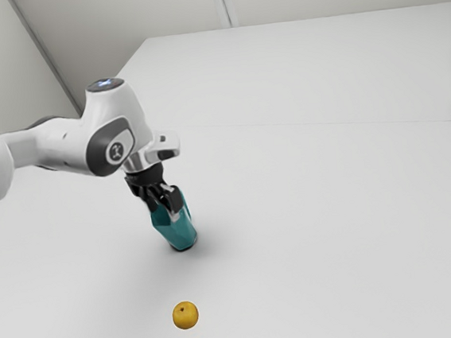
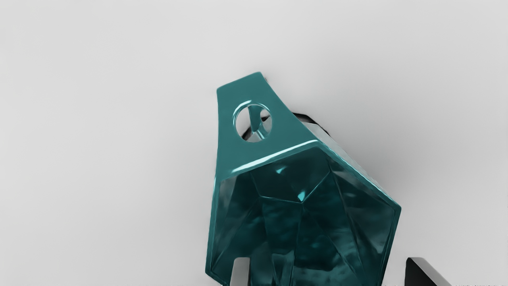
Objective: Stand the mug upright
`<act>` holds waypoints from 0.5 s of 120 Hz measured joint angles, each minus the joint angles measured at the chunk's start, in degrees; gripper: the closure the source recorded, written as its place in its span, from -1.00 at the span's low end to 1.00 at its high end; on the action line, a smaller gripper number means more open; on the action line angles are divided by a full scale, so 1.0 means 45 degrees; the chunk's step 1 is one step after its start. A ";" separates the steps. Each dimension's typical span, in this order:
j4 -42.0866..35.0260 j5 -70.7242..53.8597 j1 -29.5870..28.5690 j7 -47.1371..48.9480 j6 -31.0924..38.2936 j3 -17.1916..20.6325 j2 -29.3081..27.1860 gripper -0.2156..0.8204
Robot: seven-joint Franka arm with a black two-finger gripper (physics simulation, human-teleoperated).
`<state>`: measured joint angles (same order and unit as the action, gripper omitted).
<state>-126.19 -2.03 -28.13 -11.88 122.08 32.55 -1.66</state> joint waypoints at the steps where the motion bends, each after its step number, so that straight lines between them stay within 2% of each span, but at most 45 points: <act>1: 0.0004 0.0003 -0.0011 0.0004 -0.0006 0.0008 -0.0064 -0.18; 20: 0.0510 0.0046 0.0481 0.0071 -0.0344 0.0104 -0.1033 -0.37; 51: 0.4205 0.0078 0.0607 0.0440 -0.2724 0.0165 -0.0910 -0.52; 56: 0.5037 0.0069 0.1191 0.0528 -0.3214 -0.0309 -0.0712 -0.53; 60: 0.5757 0.0072 0.2405 0.0616 -0.3654 -0.1416 -0.0474 -0.54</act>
<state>-100.28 -1.71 -17.31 -9.11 105.64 26.18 -3.80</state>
